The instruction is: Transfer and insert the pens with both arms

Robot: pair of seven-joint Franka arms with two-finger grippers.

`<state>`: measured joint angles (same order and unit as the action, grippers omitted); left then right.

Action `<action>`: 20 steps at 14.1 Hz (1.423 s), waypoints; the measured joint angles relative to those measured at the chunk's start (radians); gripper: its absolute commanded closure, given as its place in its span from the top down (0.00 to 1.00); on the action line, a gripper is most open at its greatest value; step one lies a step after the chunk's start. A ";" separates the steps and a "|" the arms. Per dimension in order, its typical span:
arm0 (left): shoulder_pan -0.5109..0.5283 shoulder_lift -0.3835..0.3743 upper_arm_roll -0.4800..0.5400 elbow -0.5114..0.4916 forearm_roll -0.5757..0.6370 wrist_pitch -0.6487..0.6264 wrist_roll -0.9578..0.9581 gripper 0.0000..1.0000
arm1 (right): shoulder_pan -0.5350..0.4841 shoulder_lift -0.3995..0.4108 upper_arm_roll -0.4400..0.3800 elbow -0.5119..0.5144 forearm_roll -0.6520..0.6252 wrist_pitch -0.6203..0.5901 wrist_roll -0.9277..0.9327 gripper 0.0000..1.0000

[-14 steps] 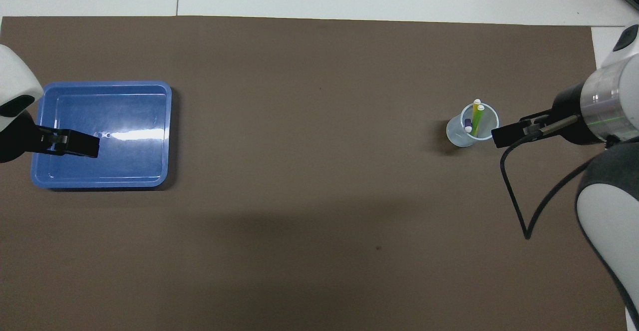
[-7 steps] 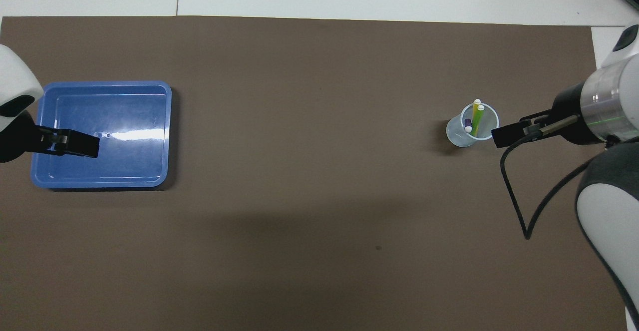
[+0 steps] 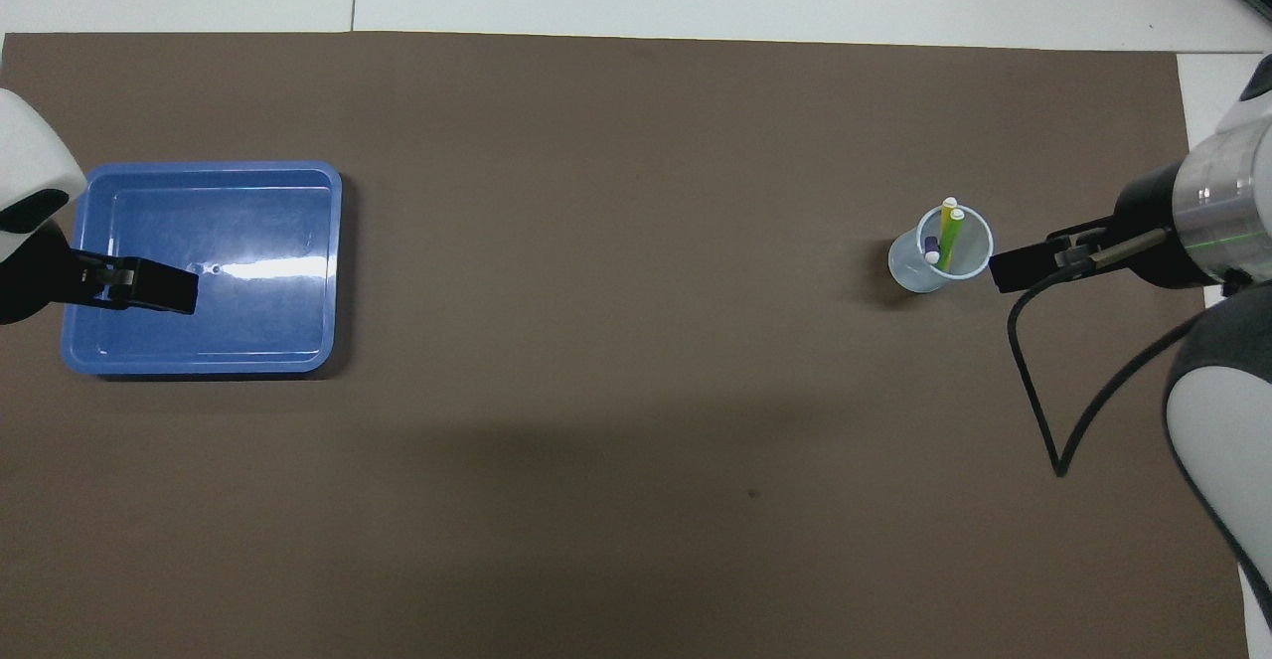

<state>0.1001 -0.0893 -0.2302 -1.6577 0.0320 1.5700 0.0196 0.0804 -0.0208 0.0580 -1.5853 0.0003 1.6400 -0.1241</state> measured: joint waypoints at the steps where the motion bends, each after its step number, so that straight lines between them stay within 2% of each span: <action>1: 0.000 0.000 0.000 0.000 0.000 -0.016 0.000 1.00 | 0.000 -0.001 0.000 0.000 0.000 0.000 0.000 1.00; 4: 0.000 -0.005 0.000 0.000 0.000 -0.056 0.000 1.00 | 0.000 -0.008 0.000 0.000 0.000 0.000 0.000 1.00; 20: 0.000 -0.006 0.000 0.000 0.000 -0.061 0.000 1.00 | 0.004 -0.010 0.000 0.000 0.000 0.000 0.000 1.00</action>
<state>0.1001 -0.0956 -0.2297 -1.6580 0.0320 1.5090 0.0196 0.0846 -0.0305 0.0578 -1.5850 0.0003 1.6401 -0.1241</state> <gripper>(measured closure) 0.000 0.000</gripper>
